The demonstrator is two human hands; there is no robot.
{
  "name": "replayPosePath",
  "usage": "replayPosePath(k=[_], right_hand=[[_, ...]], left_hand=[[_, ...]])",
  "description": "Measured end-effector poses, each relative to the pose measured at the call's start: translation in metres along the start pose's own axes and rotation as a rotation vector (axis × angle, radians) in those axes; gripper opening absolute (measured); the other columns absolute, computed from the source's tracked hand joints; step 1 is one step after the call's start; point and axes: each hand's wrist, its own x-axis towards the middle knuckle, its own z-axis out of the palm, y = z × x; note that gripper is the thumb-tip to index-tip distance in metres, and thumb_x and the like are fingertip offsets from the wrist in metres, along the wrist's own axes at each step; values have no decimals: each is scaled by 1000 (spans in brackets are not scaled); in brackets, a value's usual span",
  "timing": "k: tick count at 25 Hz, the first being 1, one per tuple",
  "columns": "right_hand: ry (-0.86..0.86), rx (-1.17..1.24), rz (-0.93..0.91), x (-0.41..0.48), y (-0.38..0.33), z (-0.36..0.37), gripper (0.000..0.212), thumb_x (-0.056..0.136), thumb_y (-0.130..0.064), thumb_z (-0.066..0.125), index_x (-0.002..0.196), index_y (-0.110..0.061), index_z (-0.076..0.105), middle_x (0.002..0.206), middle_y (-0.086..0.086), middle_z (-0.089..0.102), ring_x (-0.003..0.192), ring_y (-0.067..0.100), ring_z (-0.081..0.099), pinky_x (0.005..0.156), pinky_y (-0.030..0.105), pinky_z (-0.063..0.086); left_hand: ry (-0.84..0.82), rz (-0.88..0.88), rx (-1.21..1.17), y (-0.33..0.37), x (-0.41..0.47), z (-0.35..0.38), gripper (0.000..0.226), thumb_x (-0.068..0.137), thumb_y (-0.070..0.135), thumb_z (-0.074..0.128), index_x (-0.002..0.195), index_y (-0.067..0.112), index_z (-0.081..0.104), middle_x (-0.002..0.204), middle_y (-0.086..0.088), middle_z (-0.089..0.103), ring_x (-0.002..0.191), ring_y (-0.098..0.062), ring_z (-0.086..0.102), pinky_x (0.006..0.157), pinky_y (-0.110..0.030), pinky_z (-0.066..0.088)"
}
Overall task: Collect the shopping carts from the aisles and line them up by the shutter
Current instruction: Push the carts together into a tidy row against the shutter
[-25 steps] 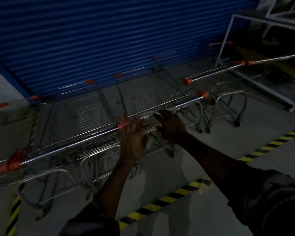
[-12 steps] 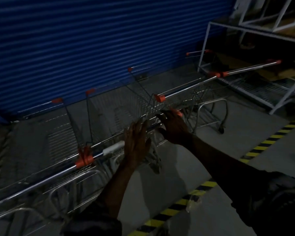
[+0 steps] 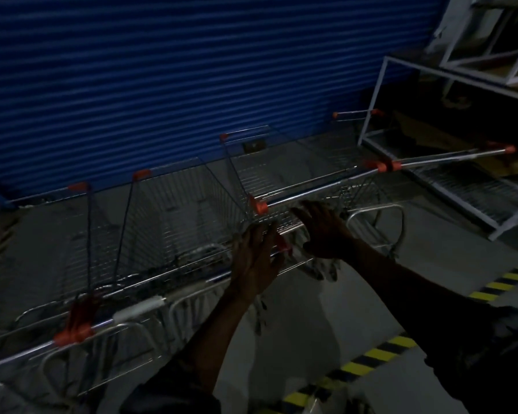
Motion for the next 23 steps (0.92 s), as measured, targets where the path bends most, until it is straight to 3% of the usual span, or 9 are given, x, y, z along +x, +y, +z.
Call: replayPosePath(k=[2,5,9,12,14,16,18,21,23], right_hand=[[-3,7,-41,11,28,2,102,70,-67,37,161,-26,22,167,10,19,152,37,16,118,58,23],[3,2,-104,28,76,7,99,77,-44,65,162,-23,18,168,13,15,152,38,15,119,56,21],[63,33,-247,48,116,7,97,69,-44,52,158,-12,33,162,19,31,148,44,30,114,61,30],[21,6,-249,76,130,11,97,74,-26,77,158,-12,32,162,15,33,148,40,32,114,62,31],[-79,-20,-227,92,132,11,96,81,-27,74,161,-19,22,165,7,26,150,34,25,117,54,27],[-81,-42,-244,104,136,11,93,80,-30,72,160,-23,25,162,6,31,145,35,28,112,52,33],[-57,-39,-243,110,139,11,86,81,-32,70,157,-26,32,158,6,36,143,36,31,110,55,34],[9,-9,-187,115,150,24,63,90,-44,61,149,-27,46,153,3,44,141,33,37,111,61,27],[94,38,-189,113,159,34,61,91,-58,42,137,-22,57,138,8,58,129,36,50,107,62,31]], left_hand=[[-4,-76,20,18,25,16,67,91,52,60,151,26,47,150,-4,49,136,-32,46,109,-51,32],[3,-170,56,49,51,37,71,90,59,59,152,27,45,151,0,48,139,-30,43,111,-51,28],[-30,-323,151,74,60,50,75,91,66,51,154,28,40,154,1,44,143,-27,38,115,-54,25],[-8,-326,212,81,65,48,77,87,60,60,152,23,41,149,-7,49,139,-31,42,114,-56,26],[10,-321,227,79,69,49,75,86,54,58,149,20,37,146,-10,52,137,-34,46,111,-61,34],[22,-311,231,79,81,50,72,87,48,57,149,17,38,146,-12,51,137,-35,46,110,-65,36],[-13,-290,228,76,97,57,79,84,40,69,153,15,38,152,-14,46,143,-37,39,115,-65,30],[-137,-255,279,79,122,83,88,80,38,73,156,12,36,156,-15,41,147,-38,32,125,-56,5],[-174,-261,243,86,127,105,87,80,35,75,155,11,38,156,-16,41,146,-38,35,125,-53,11]])
